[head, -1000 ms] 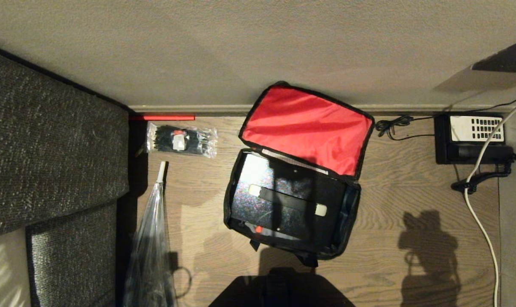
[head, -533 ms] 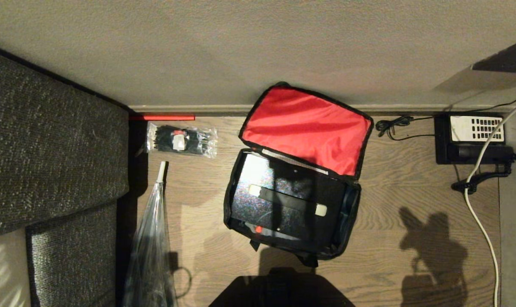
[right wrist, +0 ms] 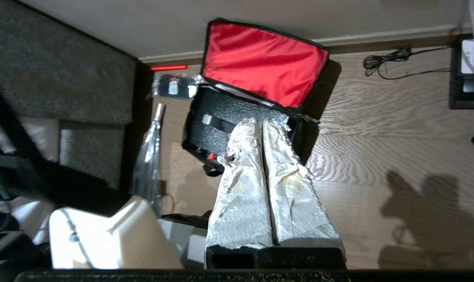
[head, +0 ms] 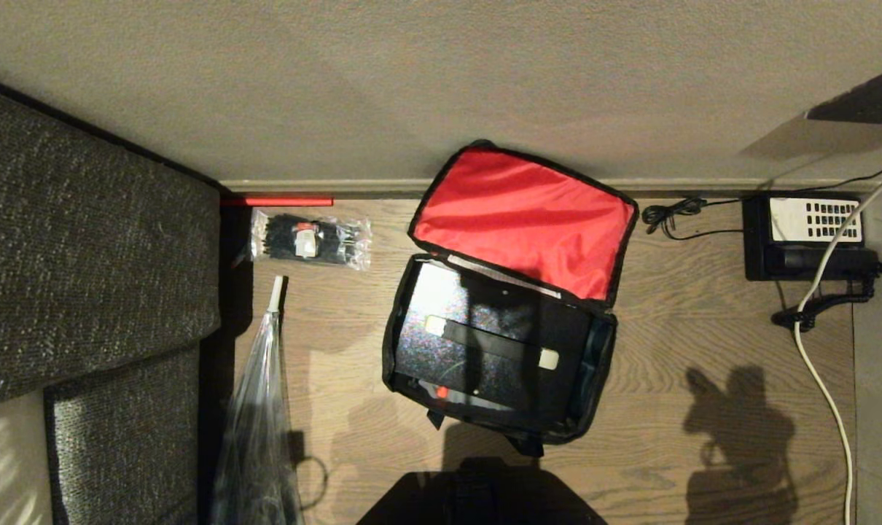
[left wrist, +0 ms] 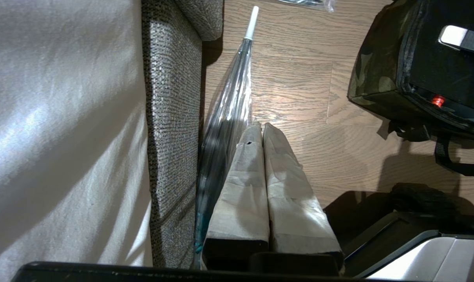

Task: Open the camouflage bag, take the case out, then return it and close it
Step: Close the top of the storage box

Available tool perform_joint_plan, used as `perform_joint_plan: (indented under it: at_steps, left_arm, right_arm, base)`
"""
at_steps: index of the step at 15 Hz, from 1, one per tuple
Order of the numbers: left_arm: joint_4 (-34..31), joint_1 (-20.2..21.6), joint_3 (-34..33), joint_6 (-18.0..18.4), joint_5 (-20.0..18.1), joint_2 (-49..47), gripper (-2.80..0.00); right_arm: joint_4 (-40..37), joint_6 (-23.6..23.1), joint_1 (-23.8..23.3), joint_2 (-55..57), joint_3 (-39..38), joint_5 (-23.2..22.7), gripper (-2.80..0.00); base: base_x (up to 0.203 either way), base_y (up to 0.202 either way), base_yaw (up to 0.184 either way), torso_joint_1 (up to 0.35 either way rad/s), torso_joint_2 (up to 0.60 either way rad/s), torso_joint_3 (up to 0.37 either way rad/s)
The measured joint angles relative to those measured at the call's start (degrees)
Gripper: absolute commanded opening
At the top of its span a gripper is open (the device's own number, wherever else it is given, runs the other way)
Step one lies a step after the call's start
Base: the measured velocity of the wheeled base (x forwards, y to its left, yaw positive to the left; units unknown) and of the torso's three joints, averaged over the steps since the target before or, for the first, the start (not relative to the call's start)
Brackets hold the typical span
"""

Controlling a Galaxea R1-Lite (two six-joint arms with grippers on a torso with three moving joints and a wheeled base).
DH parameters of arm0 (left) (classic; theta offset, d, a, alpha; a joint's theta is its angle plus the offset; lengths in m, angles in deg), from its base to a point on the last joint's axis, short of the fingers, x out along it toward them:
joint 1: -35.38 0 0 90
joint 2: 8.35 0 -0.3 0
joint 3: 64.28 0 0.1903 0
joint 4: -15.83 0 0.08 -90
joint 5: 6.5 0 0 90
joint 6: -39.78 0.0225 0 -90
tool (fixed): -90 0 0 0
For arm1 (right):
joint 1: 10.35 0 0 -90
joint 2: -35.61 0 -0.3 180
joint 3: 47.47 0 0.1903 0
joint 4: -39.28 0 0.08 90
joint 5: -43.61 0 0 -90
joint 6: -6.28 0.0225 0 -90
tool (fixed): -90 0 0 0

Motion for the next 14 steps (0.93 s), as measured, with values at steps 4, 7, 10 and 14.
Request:
perform_joint_plan:
  at_steps: [4,7,10,14]
  left_arm:
    - [0.00,-0.02,0.00,0.03,0.01,0.00,-2.80]
    - [0.02,-0.02,0.00,0.02,0.00,0.00,-2.80]
    - [0.02,-0.02,0.00,0.01,0.01,0.00,-2.80]
    - [0.00,-0.02,0.00,0.01,0.03,0.00,-2.80]
  right_arm:
    - [6.43,1.51,1.28,9.90,-0.42,5.44,-2.80]
    - [12.93,5.78,3.41,26.45,0.39,7.97,-2.80]
    - [15.47,13.27,4.67,41.74,-0.77,7.24,-2.80]
    - [11.89,17.62,5.33,47.02,-2.81,-3.55,-2.80]
  base:
    - [0.000,0.000,0.000,0.000,0.00,0.000]
    - [0.000,0.000,0.000,0.000,0.00,0.000]
    - [0.000,0.000,0.000,0.000,0.00,0.000]
    - [0.000,0.000,0.000,0.000,0.00,0.000]
